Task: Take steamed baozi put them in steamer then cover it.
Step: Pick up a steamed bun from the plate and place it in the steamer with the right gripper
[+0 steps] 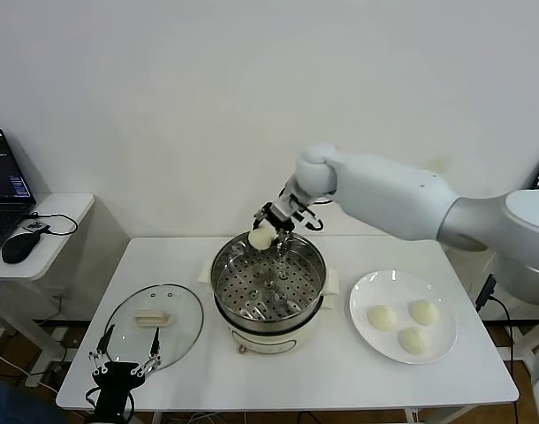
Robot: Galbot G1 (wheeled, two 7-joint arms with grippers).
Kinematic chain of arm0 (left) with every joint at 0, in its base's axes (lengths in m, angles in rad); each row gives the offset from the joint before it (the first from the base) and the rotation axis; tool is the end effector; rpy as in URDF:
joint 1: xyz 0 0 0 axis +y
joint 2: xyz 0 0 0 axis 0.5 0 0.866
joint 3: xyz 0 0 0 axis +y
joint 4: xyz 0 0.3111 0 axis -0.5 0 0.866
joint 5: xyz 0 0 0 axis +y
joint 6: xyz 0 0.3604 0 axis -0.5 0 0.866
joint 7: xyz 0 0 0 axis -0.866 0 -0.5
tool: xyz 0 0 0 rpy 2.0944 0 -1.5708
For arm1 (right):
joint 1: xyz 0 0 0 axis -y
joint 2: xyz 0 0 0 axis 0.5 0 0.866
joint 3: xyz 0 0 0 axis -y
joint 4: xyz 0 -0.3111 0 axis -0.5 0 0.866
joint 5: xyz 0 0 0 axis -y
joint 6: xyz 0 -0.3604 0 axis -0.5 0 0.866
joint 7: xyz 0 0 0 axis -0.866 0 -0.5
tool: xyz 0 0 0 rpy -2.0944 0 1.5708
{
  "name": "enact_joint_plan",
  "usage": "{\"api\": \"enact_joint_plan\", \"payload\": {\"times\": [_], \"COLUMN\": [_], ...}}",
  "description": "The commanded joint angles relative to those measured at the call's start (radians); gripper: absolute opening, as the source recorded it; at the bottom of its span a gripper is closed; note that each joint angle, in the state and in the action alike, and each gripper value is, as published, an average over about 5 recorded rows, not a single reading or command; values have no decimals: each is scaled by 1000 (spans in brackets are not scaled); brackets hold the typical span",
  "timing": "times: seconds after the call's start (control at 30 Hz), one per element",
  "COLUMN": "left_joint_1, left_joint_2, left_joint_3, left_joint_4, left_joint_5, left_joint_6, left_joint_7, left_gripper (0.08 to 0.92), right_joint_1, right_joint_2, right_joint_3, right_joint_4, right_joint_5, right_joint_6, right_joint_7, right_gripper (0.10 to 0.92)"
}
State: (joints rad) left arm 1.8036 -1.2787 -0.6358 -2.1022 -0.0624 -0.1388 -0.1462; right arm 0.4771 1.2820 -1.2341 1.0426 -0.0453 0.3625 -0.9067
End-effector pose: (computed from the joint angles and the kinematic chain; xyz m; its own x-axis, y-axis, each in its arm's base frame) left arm 0.1470 0.0703 -0.2941 -0.9973 -0.0555 0.0475 -0.0428 0.9709 0.2356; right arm 0.5561 0.1529 -0.0838 -0.2083 -0.3759 0.9029 -0.3751 -0.8219 -0.4287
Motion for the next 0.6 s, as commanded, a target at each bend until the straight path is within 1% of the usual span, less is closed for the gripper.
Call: {"api": "enact_joint_plan", "payload": {"times": [0.03,0.4,0.5,0.6], "left_joint_1": [-2,-6,-5,-3], "left_joint_2": [-1,-3,-4,-6], "left_joint_3": [0,2,1,0], "left_joint_4": [1,1,0,-2], "left_joint_5": [0,2,2,2], "left_joint_6": [-1,-1,0,0], "left_joint_7": [0,-1,-1,-2], "left_gripper": [823,823,823,823], "right_joint_1": [-26,-81,-86,-81], "right_joint_2": [59,70,70,64], "right_joint_3": [-31,-5,-3,-1], "right_joint_4": [-56,-101,-102,-93], "right_joint_5": [-166,-246,-252,-247], "right_joint_6": [132,168,171,169], "right_joint_7": [25,51,54,55], "right_gripper": [577,580,603,654]}}
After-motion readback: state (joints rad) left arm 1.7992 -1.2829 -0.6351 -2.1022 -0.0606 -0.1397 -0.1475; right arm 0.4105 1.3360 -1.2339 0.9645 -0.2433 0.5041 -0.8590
